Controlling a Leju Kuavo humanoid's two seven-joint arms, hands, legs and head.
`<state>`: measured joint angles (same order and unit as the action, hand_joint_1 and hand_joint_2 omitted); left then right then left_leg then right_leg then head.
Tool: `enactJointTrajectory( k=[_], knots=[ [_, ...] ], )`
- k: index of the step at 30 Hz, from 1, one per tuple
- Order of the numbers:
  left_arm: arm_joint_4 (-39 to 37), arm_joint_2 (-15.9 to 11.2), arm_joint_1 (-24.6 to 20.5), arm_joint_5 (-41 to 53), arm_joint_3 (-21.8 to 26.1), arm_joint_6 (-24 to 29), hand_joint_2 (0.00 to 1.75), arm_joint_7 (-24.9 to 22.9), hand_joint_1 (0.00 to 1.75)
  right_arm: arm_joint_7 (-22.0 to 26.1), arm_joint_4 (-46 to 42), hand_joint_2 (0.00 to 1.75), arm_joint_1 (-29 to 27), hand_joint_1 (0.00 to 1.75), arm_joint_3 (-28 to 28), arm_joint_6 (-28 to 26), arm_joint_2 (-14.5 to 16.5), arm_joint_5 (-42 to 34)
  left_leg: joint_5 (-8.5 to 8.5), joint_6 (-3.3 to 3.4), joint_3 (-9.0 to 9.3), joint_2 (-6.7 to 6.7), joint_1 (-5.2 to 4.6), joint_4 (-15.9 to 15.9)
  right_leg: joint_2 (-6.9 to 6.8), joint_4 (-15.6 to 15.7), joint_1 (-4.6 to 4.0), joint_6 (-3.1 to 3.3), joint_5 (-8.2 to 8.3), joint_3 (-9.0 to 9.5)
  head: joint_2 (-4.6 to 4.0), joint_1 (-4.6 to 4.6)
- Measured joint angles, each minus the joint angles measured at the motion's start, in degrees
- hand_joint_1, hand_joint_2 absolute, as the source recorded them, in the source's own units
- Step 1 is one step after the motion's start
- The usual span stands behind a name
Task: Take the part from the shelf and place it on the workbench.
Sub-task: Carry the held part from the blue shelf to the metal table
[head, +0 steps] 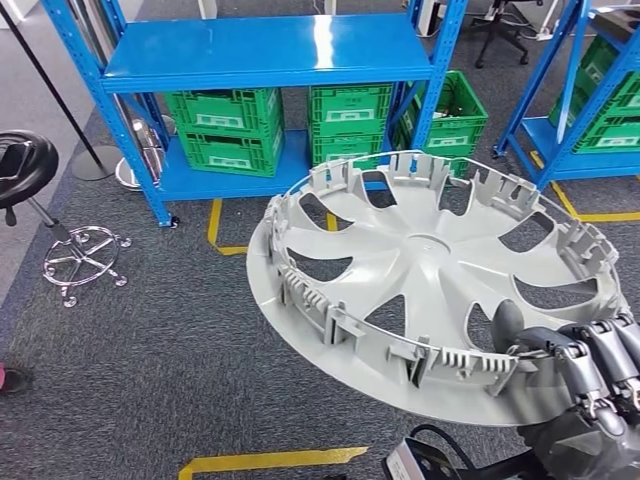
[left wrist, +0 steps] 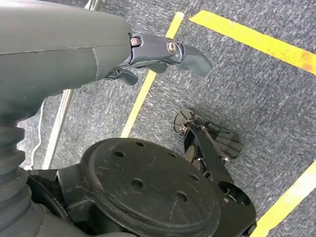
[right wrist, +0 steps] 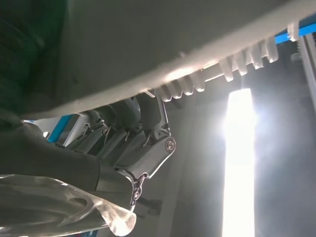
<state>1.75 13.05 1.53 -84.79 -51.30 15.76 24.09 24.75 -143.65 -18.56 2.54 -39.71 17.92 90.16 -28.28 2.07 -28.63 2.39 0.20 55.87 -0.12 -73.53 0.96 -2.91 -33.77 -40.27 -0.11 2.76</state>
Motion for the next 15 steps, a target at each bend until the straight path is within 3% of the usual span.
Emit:
enactJointTrajectory(
  k=[1, 3, 5, 6, 8, 13, 14, 15],
  knots=[
    [0.00, 0.00, 0.00, 0.01, 0.02, -0.01, 1.75, 0.00, 0.00, 0.02, 0.01, 1.75, -0.05, 1.75, 0.00, 0.00, 0.00, 0.00, -0.09, -0.23, 0.05, 0.37, 0.20, 0.08, -0.19, 1.88, 0.29, -0.32, 1.37, 1.21, 0.00, -0.01],
    [-0.02, -0.05, 0.00, 0.00, 0.08, -0.03, 1.75, 0.00, 0.00, 0.09, 0.02, 1.75, -0.06, 1.75, 0.00, 0.01, 0.00, 0.01, -0.52, -1.05, 0.21, 1.06, 0.52, 0.53, -1.94, 9.61, 0.63, -1.16, 4.56, 5.47, 0.00, 0.10],
    [-0.09, -0.10, -0.01, -0.01, 0.31, -0.07, 1.75, -0.02, 0.00, 0.22, 0.02, 1.75, 0.02, 1.75, 0.01, 0.01, 0.00, 0.00, -1.10, -2.03, 0.14, 1.65, 0.33, 1.32, -3.71, 14.56, 0.60, -0.86, 5.44, 8.14, 0.00, 0.43],
    [-0.13, -0.14, -0.04, -0.01, 0.44, -0.09, 1.75, -0.05, 0.00, 0.28, 0.02, 1.75, 0.02, 1.75, 0.02, 0.01, 0.00, 0.00, -1.25, -2.38, 0.12, 2.00, 0.11, 1.53, -3.94, 14.85, 0.43, -0.34, 5.01, 8.25, 0.00, 0.42],
    [-0.15, -0.16, -0.10, 0.00, 0.64, -0.10, 1.75, -0.15, 0.00, 0.32, 0.01, 1.75, -0.08, 1.75, 0.01, 0.00, 0.00, 0.00, -1.30, -2.72, 0.21, 2.79, 0.04, 1.64, -2.95, 14.60, 0.36, 0.81, 5.09, 7.92, 0.00, 0.25],
    [-0.15, -0.17, -0.11, -0.01, 0.76, -0.11, 1.75, -0.20, 0.00, 0.37, 0.00, 1.75, -0.18, 1.75, 0.00, 0.00, 0.00, 0.01, -1.60, -3.01, 0.28, 2.97, 0.23, 1.80, -2.25, 14.53, 0.29, 1.31, 5.19, 7.73, 0.01, 0.23],
    [-0.15, -0.17, -0.11, -0.01, 0.81, -0.11, 1.75, -0.20, 0.00, 0.40, -0.02, 1.75, -0.22, 1.75, 0.01, 0.00, 0.00, 0.01, -2.08, -3.16, 0.20, 2.48, 0.33, 2.15, -2.01, 14.57, 0.31, 1.53, 5.26, 7.70, 0.01, 0.15],
    [-0.15, -0.17, -0.15, -0.01, 0.86, -0.17, 1.75, -0.20, 0.00, 0.44, -0.03, 1.75, -0.25, 1.75, 0.01, 0.00, 0.00, 0.02, -3.94, -3.29, -0.91, 1.42, 0.39, 4.97, -1.43, 14.60, 0.25, 1.90, 5.40, 7.58, 0.01, 0.04]
  ],
)
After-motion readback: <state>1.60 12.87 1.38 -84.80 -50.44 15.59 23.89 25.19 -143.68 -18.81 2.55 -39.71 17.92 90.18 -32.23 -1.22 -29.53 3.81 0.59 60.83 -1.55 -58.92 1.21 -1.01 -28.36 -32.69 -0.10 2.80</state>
